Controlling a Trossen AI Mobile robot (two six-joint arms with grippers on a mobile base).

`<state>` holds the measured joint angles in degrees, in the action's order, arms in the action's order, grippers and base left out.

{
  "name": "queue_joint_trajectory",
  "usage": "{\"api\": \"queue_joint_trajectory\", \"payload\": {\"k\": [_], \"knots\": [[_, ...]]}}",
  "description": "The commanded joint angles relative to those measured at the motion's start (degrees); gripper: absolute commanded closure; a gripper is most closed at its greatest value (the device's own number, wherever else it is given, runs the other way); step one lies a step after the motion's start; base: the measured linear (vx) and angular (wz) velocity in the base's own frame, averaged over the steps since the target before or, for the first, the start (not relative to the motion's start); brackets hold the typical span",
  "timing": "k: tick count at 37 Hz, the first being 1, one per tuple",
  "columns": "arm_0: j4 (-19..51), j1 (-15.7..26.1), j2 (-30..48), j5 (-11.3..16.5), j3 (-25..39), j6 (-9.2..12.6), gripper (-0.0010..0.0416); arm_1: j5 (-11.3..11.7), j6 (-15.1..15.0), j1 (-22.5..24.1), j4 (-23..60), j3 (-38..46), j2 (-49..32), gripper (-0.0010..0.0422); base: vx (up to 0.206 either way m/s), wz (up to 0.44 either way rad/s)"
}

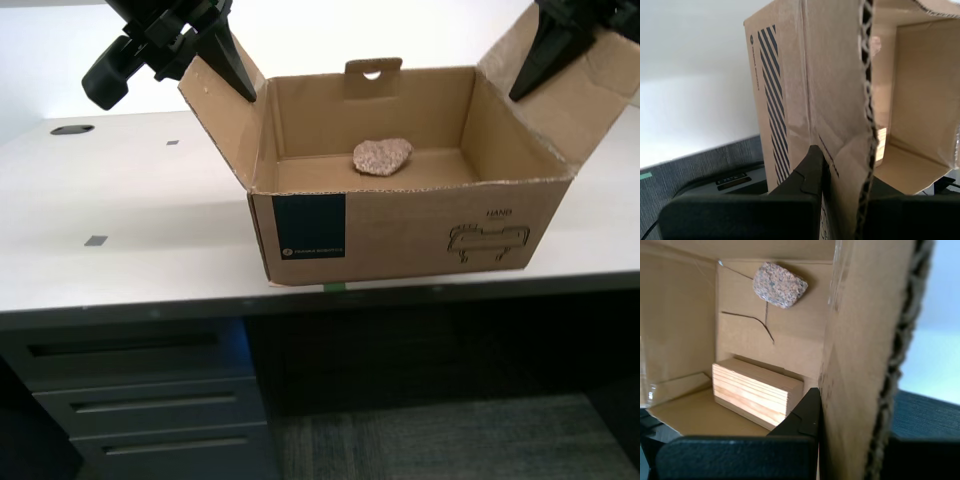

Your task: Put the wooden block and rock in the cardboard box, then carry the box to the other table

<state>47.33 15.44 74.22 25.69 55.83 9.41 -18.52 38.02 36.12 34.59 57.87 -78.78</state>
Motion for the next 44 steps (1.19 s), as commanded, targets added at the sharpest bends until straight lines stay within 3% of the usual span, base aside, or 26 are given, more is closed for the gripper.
{"api": "queue_joint_trajectory", "payload": {"k": [1, 8, 16, 28, 44], "knots": [[-0.1, 0.0, 0.0, 0.2, 1.5, 0.2, 0.0406, -1.1, 0.2, 0.0, 0.0, 0.1, 0.1, 0.0413, -0.156, -0.041], [0.1, 0.0, 0.0, 0.2, 2.6, 1.6, 0.0406, -1.0, -0.5, 0.0, -0.1, 0.1, 0.1, 0.0413, -0.143, -0.013], [0.7, 0.0, 0.0, 0.2, 2.4, 1.6, 0.0406, 1.8, -0.5, 0.0, -0.3, 0.1, 0.1, 0.0413, -0.123, 0.031], [0.8, 0.0, 0.0, 0.2, 2.4, 1.6, 0.0406, 1.4, -0.2, 0.0, -0.8, 0.1, 0.1, 0.0413, -0.117, 0.056], [0.7, 0.0, 0.0, 0.2, 2.4, 2.9, 0.0407, 0.2, -6.5, 0.0, -0.9, 0.1, 0.1, 0.0413, -0.113, 0.052]]}}
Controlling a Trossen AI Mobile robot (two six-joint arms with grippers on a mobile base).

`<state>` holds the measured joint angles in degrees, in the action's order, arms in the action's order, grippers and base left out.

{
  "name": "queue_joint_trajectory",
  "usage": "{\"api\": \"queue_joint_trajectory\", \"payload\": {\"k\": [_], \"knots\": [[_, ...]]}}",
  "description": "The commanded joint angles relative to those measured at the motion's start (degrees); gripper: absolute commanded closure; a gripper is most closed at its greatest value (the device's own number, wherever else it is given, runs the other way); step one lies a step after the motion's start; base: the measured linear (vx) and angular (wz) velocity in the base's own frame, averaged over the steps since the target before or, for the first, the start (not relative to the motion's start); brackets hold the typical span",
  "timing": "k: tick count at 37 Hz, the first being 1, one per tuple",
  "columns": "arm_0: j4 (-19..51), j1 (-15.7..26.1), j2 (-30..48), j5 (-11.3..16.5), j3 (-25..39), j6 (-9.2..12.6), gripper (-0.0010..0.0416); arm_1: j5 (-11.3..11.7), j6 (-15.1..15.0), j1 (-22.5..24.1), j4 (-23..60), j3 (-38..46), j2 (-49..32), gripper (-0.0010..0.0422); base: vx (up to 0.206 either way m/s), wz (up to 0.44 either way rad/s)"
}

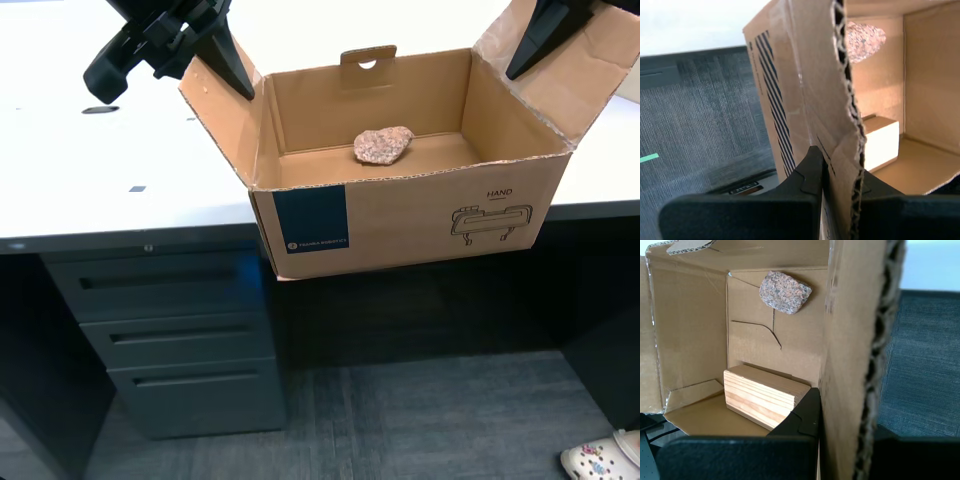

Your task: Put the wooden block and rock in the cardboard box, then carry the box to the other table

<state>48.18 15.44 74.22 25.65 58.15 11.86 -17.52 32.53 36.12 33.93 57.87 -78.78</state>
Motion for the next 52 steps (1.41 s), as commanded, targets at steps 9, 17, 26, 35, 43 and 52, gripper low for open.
{"api": "queue_joint_trajectory", "payload": {"k": [9, 17, 26, 35, 43, 52], "knots": [[-0.1, 0.0, 0.0, 0.2, 0.1, 2.8, 0.0406, -1.0, -2.1, 0.0, -1.7, 0.1, 0.1, 0.0413, -0.110, 0.136], [0.3, 0.3, 0.0, 0.2, 0.1, 6.0, 0.0406, -1.0, -3.7, 0.0, -1.4, 0.1, 0.1, 0.0413, -0.107, 0.281], [0.0, 0.5, 0.0, 0.2, 0.1, 7.8, 0.0406, -1.0, -5.1, -0.1, -1.3, 0.1, 0.1, 0.0413, -0.101, 0.380], [-0.2, 0.5, 0.0, 0.2, 0.1, 7.8, 0.0406, -3.0, -5.6, -0.1, -1.5, 0.1, 0.1, 0.0413, -0.082, 0.376], [-0.3, 0.6, 0.0, 0.2, 0.1, 7.3, 0.0406, -4.4, -5.6, -0.1, -1.4, 0.1, 0.1, 0.0413, -0.079, 0.362], [-0.3, 0.8, 0.0, 0.2, 0.1, 10.3, 0.0406, -7.3, -8.0, -0.2, -2.0, 0.1, 0.1, 0.0413, -0.073, 0.369]]}}
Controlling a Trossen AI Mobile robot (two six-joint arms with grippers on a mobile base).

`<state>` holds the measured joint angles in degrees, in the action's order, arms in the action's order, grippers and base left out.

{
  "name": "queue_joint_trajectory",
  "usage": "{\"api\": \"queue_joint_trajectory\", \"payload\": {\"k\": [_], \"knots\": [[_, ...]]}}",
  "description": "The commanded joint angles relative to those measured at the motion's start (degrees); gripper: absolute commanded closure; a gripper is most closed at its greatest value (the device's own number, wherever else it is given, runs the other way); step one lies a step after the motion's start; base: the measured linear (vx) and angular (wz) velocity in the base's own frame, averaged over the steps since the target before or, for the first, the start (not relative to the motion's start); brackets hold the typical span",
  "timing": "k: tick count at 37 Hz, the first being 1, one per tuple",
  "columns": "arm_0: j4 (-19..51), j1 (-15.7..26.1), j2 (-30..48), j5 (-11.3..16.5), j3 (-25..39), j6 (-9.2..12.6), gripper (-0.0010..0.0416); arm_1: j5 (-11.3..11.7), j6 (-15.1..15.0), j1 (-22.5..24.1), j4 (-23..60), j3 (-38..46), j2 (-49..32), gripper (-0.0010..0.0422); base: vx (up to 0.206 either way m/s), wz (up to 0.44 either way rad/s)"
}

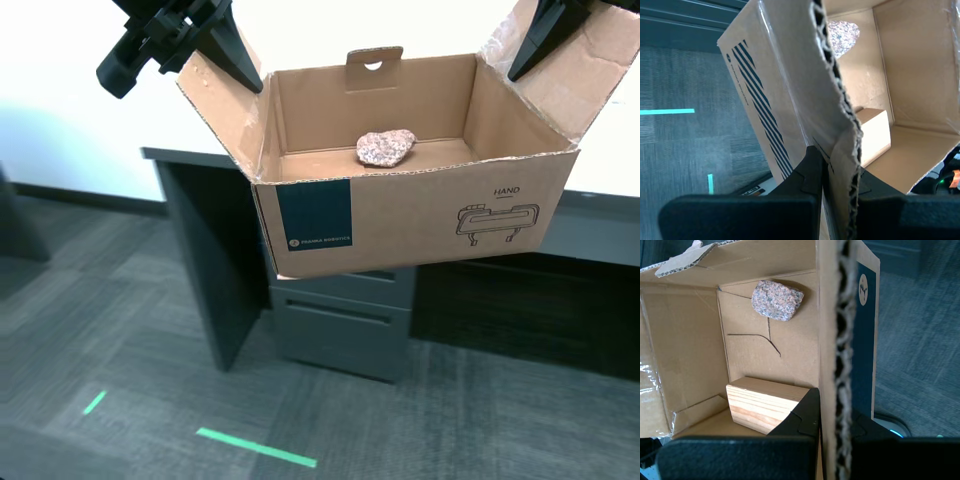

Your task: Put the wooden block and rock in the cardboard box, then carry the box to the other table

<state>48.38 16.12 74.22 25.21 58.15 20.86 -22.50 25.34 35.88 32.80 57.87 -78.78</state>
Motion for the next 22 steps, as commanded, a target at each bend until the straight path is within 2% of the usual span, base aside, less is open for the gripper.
{"api": "queue_joint_trajectory", "payload": {"k": [1, 13, 16, 19, 22], "knots": [[-0.6, 0.1, 0.0, 0.6, 0.1, 1.7, 0.0406, -2.5, -0.7, 0.1, -1.0, 0.1, 0.0, 0.0413, -0.073, 0.366], [-0.6, 0.1, 0.0, 0.6, 0.1, 1.9, 0.0406, -1.9, 1.1, 0.1, -1.2, 0.1, 0.0, 0.0413, -0.072, 0.380], [-0.4, 0.1, 0.0, 0.6, 0.1, 1.0, 0.0406, -0.2, 1.4, 0.1, -0.9, 0.1, 0.0, 0.0413, -0.072, 0.382], [-0.5, 0.1, 0.0, 0.6, 0.1, 0.1, 0.0406, 0.0, 3.7, 0.0, -0.8, 0.1, 0.0, 0.0413, -0.069, 0.365], [-0.5, 0.1, 0.0, 0.6, 0.1, 0.1, 0.0406, 0.0, 3.6, 0.1, -0.8, 0.1, 0.0, 0.0413, -0.067, 0.352]]}}
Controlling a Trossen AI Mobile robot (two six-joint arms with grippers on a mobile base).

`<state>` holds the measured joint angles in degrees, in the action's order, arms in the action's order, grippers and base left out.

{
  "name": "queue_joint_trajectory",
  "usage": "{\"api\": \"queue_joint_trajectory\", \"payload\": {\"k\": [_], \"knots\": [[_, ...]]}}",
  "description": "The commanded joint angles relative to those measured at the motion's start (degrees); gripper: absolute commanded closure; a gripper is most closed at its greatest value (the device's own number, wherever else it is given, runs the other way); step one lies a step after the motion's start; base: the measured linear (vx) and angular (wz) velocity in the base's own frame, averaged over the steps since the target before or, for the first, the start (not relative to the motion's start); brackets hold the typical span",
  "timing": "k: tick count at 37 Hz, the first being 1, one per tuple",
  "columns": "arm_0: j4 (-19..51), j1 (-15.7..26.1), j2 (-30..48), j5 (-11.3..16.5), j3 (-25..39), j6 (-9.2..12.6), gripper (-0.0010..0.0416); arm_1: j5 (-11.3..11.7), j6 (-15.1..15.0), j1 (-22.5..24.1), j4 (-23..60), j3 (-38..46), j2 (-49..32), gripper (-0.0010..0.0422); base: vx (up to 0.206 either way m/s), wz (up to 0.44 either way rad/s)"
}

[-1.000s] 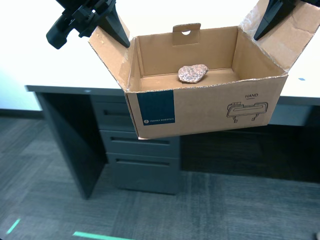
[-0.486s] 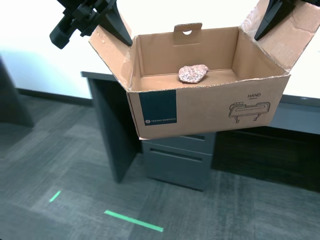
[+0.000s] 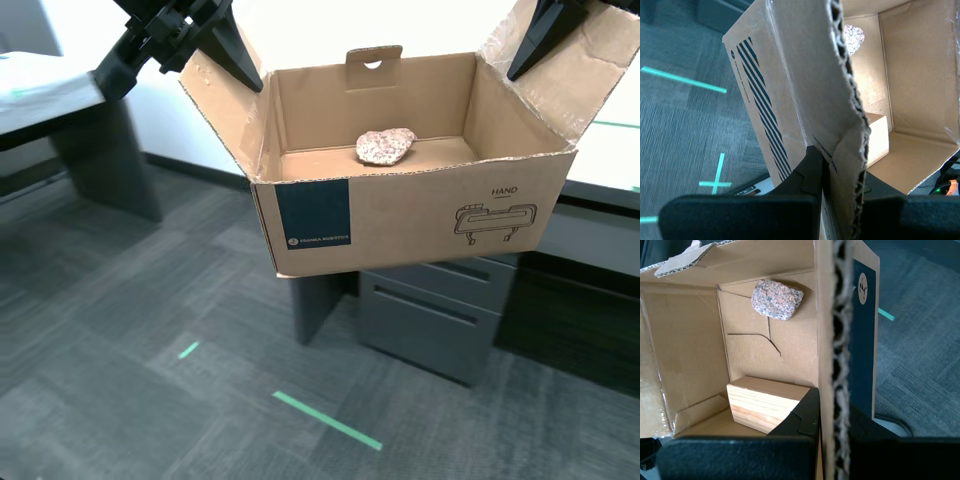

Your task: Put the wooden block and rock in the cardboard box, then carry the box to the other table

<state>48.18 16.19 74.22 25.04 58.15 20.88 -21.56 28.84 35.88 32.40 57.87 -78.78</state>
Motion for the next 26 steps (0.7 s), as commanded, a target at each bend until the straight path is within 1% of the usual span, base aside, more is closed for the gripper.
{"api": "queue_joint_trajectory", "payload": {"k": [1, 5, 7, 9, 10, 13, 15, 16, 20, 22, 26], "knots": [[-0.3, 0.0, 0.0, 0.8, 0.1, 0.1, 0.0406, -1.0, 0.0, 0.1, -0.3, 0.1, 0.0, 0.0413, -0.063, 0.345], [-0.3, 0.0, 0.0, 0.8, 0.1, 0.1, 0.0406, -1.7, 0.0, 0.1, -0.3, 0.1, 0.0, 0.0413, -0.055, 0.324], [-0.3, 0.0, 0.0, 0.8, 0.1, 0.1, 0.0406, -1.6, 0.1, 0.1, 0.0, 0.1, 0.0, 0.0413, -0.036, 0.289], [-0.4, 0.0, 0.0, 0.8, 0.1, 0.5, 0.0406, -1.6, 1.2, 0.1, 1.1, 0.1, 0.0, 0.0413, -0.022, 0.256], [-0.3, 0.0, 0.0, 0.8, 0.1, 0.7, 0.0406, -1.5, 1.2, 0.1, 1.7, 0.1, 0.0, 0.0413, -0.018, 0.220], [-0.3, 0.0, 0.0, 0.8, 0.1, 0.7, 0.0406, -0.7, -0.4, 0.2, 1.9, 0.1, 0.0, 0.0413, -0.011, 0.188], [-0.3, 0.0, 0.0, 0.8, 0.1, 0.5, 0.0406, -0.1, -0.6, 0.2, 1.8, 0.1, 0.0, 0.0413, -0.005, 0.145], [-0.4, 0.0, 0.0, 0.8, 0.1, 0.1, 0.0406, 0.0, -0.5, 0.2, 1.8, 0.1, 0.0, 0.0413, -0.002, 0.112], [-0.4, 0.0, 0.0, 0.8, 0.1, -1.9, 0.0406, 0.0, 1.7, 0.2, 1.7, 0.1, 0.0, 0.0413, 0.000, 0.037], [-0.4, 0.0, 0.0, 0.7, 0.1, -2.7, 0.0406, 0.1, 1.9, 0.2, 1.7, 0.1, 0.0, 0.0413, 0.000, 0.000], [-0.4, 0.0, 0.0, 0.1, 0.1, -4.7, 0.0406, 0.2, 3.6, 0.2, 1.3, 0.1, 0.0, 0.0413, 0.001, -0.010]]}}
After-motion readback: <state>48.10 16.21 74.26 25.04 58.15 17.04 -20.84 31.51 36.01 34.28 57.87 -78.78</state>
